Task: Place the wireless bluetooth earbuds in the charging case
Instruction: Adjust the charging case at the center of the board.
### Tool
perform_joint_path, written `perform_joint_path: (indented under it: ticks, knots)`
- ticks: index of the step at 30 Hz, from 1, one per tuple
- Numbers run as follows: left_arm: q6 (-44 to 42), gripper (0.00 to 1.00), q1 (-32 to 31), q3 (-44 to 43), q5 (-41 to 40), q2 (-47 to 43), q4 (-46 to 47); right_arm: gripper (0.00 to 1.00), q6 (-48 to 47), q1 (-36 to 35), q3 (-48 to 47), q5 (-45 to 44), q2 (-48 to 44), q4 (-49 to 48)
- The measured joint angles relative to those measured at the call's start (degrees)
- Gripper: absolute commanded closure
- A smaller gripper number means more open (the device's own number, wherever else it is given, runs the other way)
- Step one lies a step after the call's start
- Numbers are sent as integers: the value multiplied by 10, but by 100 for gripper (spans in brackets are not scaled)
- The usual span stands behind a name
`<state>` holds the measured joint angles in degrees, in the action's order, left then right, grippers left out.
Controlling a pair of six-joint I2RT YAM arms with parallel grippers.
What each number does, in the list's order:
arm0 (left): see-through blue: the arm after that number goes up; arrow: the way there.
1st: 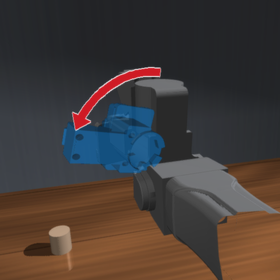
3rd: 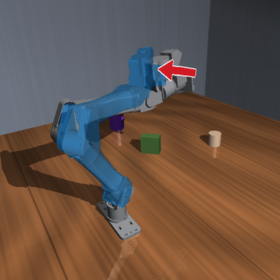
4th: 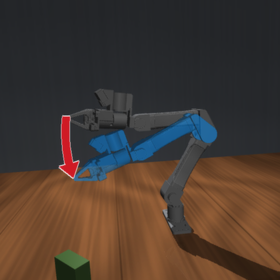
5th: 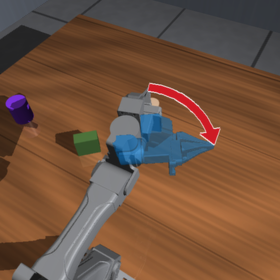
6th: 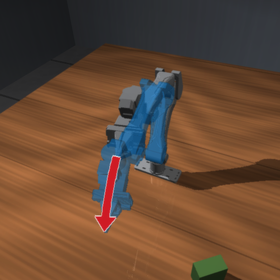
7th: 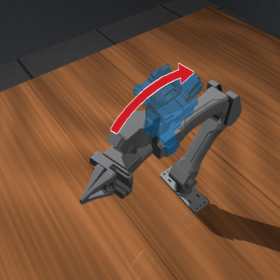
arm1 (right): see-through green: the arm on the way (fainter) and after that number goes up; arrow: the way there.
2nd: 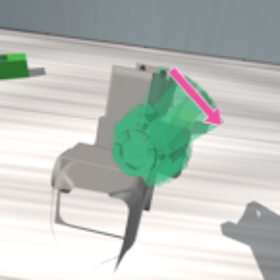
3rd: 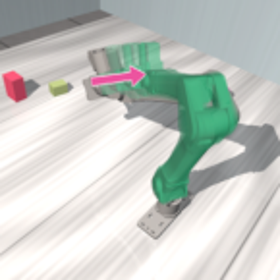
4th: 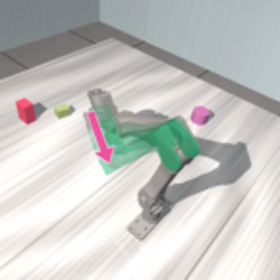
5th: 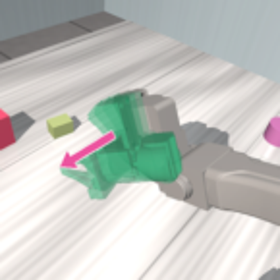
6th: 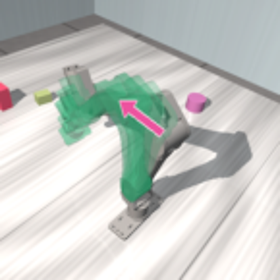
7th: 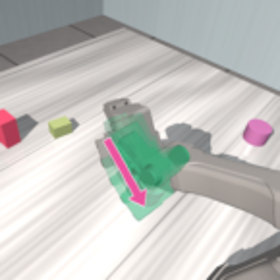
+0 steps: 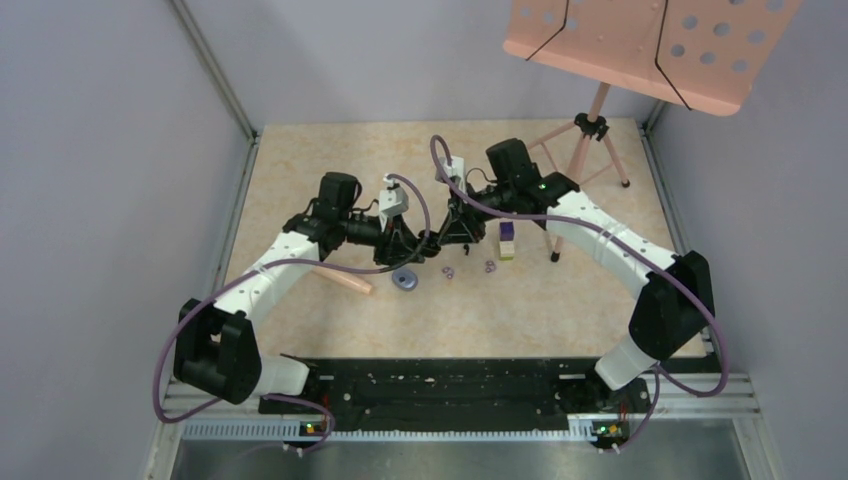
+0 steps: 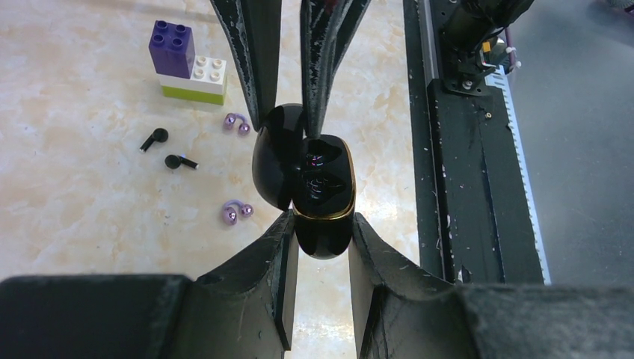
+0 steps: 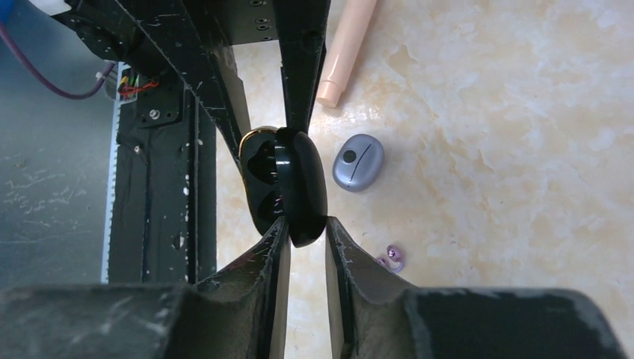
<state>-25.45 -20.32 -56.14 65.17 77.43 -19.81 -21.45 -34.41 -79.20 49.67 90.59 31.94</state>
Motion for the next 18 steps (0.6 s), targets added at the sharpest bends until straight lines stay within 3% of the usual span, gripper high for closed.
perform_joint_path:
  ticks: [2, 5, 7, 12, 18]
  knots:
    - [1, 94, 0, 0, 0, 0, 0, 89, 5, 1, 0, -4, 0, -7]
    - [7, 69, 0, 0, 2, 0, 3, 98, 12, 1, 0, -15, 1, -15]
    - [17, 59, -1, 0, 0, 0, 9, 100, 17, 1, 0, -23, 1, -18]
    - [80, 46, -1, 12, -6, 0, 66, 100, 31, 2, 3, -33, 1, -37]
    - [195, 44, 0, 50, -17, -1, 162, 100, 53, 2, 22, -50, 0, -52]
